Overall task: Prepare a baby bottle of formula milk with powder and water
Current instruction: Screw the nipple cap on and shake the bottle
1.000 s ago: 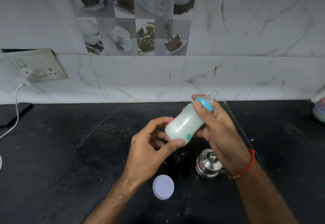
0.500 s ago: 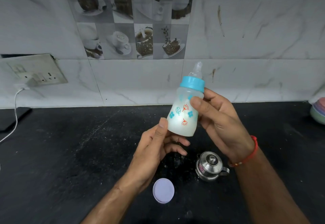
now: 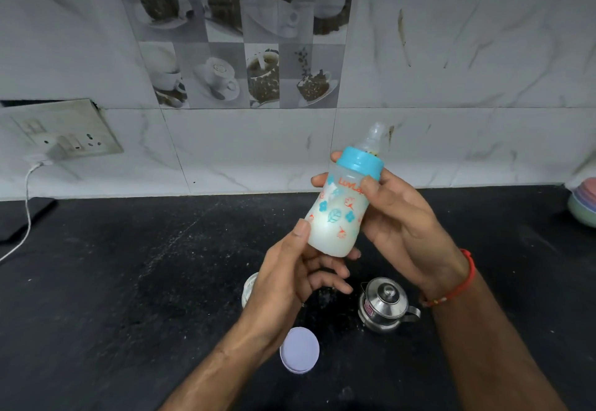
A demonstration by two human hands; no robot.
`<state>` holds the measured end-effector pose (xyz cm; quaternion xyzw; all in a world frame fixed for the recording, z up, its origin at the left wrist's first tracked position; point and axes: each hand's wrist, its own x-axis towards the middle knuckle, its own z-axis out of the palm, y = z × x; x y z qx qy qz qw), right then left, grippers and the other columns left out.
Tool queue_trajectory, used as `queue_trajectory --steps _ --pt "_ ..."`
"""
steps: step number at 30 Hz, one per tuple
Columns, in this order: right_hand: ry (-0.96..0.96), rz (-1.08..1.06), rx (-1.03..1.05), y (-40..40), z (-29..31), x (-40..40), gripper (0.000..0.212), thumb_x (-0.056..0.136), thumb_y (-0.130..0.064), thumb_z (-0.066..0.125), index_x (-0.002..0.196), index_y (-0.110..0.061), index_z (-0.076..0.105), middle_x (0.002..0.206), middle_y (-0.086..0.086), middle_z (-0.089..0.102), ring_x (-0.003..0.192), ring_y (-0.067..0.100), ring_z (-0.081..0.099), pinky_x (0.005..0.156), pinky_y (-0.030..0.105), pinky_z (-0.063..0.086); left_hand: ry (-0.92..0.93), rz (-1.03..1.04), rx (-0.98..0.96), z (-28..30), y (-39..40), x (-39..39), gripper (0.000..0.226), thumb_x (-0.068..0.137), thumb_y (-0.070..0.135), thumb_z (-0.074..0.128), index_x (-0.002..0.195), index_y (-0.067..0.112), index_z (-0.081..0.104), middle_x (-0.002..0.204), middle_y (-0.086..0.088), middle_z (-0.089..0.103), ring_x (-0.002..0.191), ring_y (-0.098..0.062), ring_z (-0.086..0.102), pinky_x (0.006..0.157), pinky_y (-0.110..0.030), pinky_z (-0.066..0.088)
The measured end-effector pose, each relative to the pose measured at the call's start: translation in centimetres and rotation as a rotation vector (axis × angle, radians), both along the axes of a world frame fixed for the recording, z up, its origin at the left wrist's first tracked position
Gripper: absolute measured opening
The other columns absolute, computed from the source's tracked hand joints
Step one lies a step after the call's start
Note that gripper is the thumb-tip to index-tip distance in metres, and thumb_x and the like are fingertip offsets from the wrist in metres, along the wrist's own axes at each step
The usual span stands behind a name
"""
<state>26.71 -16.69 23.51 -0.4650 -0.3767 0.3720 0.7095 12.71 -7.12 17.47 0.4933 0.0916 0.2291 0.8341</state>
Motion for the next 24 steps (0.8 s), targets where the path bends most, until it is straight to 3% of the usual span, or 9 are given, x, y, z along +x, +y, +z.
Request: queue_trajectory --steps 4,7,9,11,13,17,21,24 --pt "-0.061 -0.061 0.030 0.1 -0.2 0.3 0.069 0.074 -0.044 0.087 0.131 -0.014 0.062 0.129 0.023 0.068 0.116 0.032 0.068 0.097 0.044 0.053 0.035 0.023 0.041 -0.2 0.2 0.1 0.061 0.096 0.060 0.043 0.110 0.013 0.078 0.092 -0.022 0.074 0.074 -0.022 0.066 0.067 -0.037 0.062" --pt "-0.020 -0.224 0.214 -0.1 -0.1 1.0 0.078 0.073 -0.036 0.089 0.138 -0.014 0.052 0.124 0.014 0.072 0.115 0.028 0.069 0.099 0.041 0.056 0.096 0.198 0.298 -1.1 0.9 -0.2 0.064 0.095 0.062 0.042 0.124 0.014 0.072 0.106 -0.005 0.076 0.088 -0.019 0.065 0.072 -0.033 0.059" --pt "-0.040 -0.391 0.288 -0.2 -0.7 1.6 0.073 0.077 -0.036 0.086 0.137 -0.017 0.049 0.118 0.003 0.074 0.111 0.024 0.069 0.099 0.041 0.057 0.089 0.306 0.351 -1.7 1.6 -0.7 0.061 0.094 0.060 0.040 0.129 0.019 0.069 0.119 -0.003 0.075 0.095 -0.017 0.064 0.072 -0.034 0.058" --pt "-0.177 -0.432 0.140 0.0 -1.9 1.8 0.064 0.079 -0.029 0.086 0.132 -0.019 0.052 0.110 -0.006 0.077 0.102 0.014 0.073 0.092 0.033 0.060 0.081 0.414 0.325 -2.2 2.3 -1.2 0.057 0.094 0.061 0.041 0.124 0.024 0.071 0.122 -0.003 0.075 0.097 -0.017 0.065 0.071 -0.036 0.058" --pt "-0.281 -0.340 -0.006 -0.2 -3.0 1.5 0.057 0.080 -0.019 0.083 0.128 -0.022 0.053 0.107 -0.010 0.078 0.097 0.008 0.075 0.086 0.024 0.060 0.077 0.509 0.306 -2.4 3.1 -1.9 0.050 0.094 0.060 0.043 0.118 0.028 0.074 0.122 -0.003 0.074 0.098 -0.019 0.065 0.071 -0.040 0.056" --pt "-0.164 -0.548 0.224 -0.3 -3.8 1.3 0.054 0.078 -0.023 0.082 0.123 -0.024 0.054 0.101 -0.007 0.077 0.093 0.007 0.074 0.080 0.021 0.059 0.097 0.608 0.317 -2.3 4.5 -2.6 0.042 0.097 0.058 0.043 0.111 0.034 0.075 0.123 -0.002 0.074 0.099 -0.022 0.065 0.073 -0.047 0.056" --pt "-0.348 -0.353 0.007 0.5 -5.3 0.4 0.057 0.079 -0.011 0.077 0.129 -0.022 0.052 0.112 -0.008 0.076 0.102 0.011 0.074 0.088 0.024 0.059 0.083 0.636 0.342 -1.8 5.1 -2.8 0.036 0.104 0.047 0.041 0.108 0.035 0.075 0.120 0.000 0.074 0.098 -0.022 0.065 0.073 -0.047 0.056" --pt "-0.245 -0.478 0.123 0.4 -5.2 1.7 0.051 0.083 -0.010 0.076 0.127 -0.022 0.053 0.108 -0.004 0.075 0.099 0.010 0.073 0.086 0.024 0.059 0.084 0.648 0.364 -1.7 5.2 -2.8 0.035 0.105 0.042 0.041 0.108 0.034 0.075 0.119 -0.001 0.075 0.097 -0.021 0.066 0.072 -0.045 0.056"
